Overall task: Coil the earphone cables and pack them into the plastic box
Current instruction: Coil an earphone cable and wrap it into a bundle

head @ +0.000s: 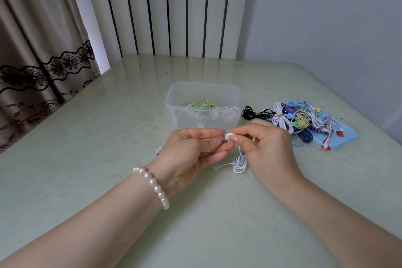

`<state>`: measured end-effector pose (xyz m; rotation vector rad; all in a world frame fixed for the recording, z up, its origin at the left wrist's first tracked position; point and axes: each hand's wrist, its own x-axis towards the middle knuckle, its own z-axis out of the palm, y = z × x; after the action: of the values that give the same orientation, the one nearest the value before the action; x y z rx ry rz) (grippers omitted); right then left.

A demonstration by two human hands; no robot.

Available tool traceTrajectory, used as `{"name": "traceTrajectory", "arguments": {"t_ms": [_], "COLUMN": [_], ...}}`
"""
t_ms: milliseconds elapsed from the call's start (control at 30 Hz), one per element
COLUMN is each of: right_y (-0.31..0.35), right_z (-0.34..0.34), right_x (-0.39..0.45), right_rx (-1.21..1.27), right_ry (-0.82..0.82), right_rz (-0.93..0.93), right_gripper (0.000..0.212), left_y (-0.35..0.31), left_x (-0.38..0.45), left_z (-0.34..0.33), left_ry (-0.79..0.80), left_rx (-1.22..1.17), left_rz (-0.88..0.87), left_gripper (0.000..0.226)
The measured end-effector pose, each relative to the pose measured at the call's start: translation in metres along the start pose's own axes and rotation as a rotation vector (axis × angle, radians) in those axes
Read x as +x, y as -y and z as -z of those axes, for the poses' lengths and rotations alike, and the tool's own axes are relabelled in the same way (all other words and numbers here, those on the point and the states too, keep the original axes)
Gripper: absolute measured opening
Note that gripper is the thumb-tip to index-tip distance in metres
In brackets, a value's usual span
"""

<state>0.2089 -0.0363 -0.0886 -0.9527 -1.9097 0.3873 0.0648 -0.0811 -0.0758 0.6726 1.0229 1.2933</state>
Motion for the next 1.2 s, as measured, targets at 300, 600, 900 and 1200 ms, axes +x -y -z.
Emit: {"name": "traceTrajectory", "arguments": {"t_ms": [300,600,900,1200], "right_y": [0.0,0.018,0.06,0.034], "right_z": [0.015,0.034,0.046,-0.02], "right_x": [0.013,0.038,0.122,0.147], "right_rx": [0.555,0.726,0.805,0.711], "right_ry": [0.146,0.095,0.002,-0.074], "right_rz": [-0.397,-0.553,-0.462,-0.604], "right_gripper": [0.012,0.006,0.007,0.01], "left_y": [0.001,-0.012,-0.016,-0.016], "left_x": [0.004,0.009,0.006,0.006], "left_z": [0.002,0.013,0.016,0.015], "left_ry": [-0.001,-0.092,-0.073,-0.028], "left_rx": [0.108,0.346,0.51,0.551], "left_rz": [-0.117,-0.215,-0.193,-0.175], "left_gripper": [0.013,0.015,0.02,0.023]}}
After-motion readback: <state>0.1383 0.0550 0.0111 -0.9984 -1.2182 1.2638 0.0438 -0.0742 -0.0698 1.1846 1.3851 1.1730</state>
